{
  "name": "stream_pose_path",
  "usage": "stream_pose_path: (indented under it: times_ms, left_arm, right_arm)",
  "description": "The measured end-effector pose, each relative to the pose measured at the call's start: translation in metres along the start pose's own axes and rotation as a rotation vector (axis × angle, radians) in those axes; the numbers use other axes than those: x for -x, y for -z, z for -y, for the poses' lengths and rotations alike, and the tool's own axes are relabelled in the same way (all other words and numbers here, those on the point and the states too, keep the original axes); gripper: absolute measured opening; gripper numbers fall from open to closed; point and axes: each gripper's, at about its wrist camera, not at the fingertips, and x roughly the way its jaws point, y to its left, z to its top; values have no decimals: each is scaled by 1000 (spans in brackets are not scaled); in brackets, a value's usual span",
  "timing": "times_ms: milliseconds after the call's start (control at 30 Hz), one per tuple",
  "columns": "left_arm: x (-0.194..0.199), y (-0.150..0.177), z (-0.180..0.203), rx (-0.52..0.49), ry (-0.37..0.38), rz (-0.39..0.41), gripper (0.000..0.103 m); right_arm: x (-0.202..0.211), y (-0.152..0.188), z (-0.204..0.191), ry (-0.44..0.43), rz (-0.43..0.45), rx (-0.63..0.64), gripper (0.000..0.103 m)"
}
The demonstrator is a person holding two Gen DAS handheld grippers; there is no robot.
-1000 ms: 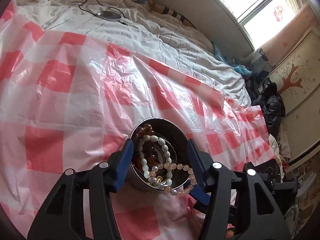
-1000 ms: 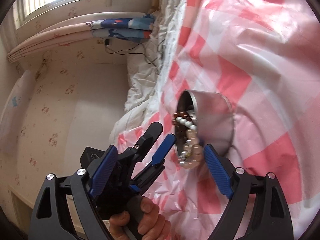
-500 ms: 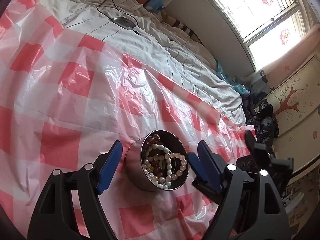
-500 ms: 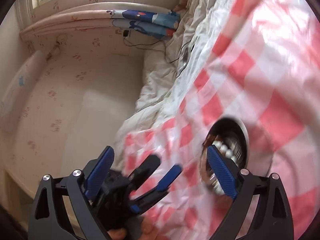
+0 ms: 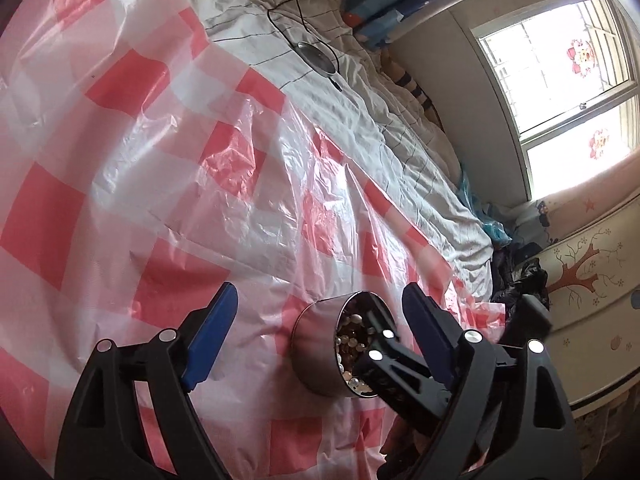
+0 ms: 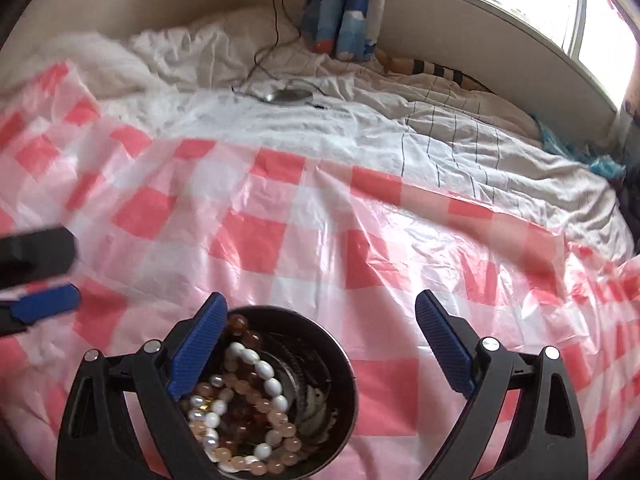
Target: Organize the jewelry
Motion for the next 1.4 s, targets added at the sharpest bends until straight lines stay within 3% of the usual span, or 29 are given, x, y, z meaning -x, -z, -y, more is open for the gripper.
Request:
stream_pose_path:
  times_ms: [100,300,367,467,600,767,1033,1167,1400]
  left_arm:
    - [-1,2,5,-15,7,-11,81]
    - [-4,6,19,-100,-32,-27,83]
    - [-7,9,25,-142,-47,-44,84]
    - [-6,18,39,-256,-94,-53,84]
    - [13,38,61,-478,-222,36,88]
    - [41,62,78,-668,-377,175,95]
    - [77,93,75,-773,-449,232,95]
    - [83,110,69,-799,-446,208,95]
    - [77,112,68,-825,-443,196,95]
  right_arm:
    - [-8,11,5,42,-46,30,94]
    - [12,21,27,74,-36,-37,95]
    - [5,29,28,55,-77,-33,95]
    - [24,31,40,5,-32,-107,95]
    - [71,42,65,-68,67,-242,96]
    - [92,89,68,-58,-7,-271,95]
    - [130,131,49,-115,20,-315,96]
    - [127,133,38,-132,-2,-301,96]
    - [118,132,26,-135,-27,-259,96]
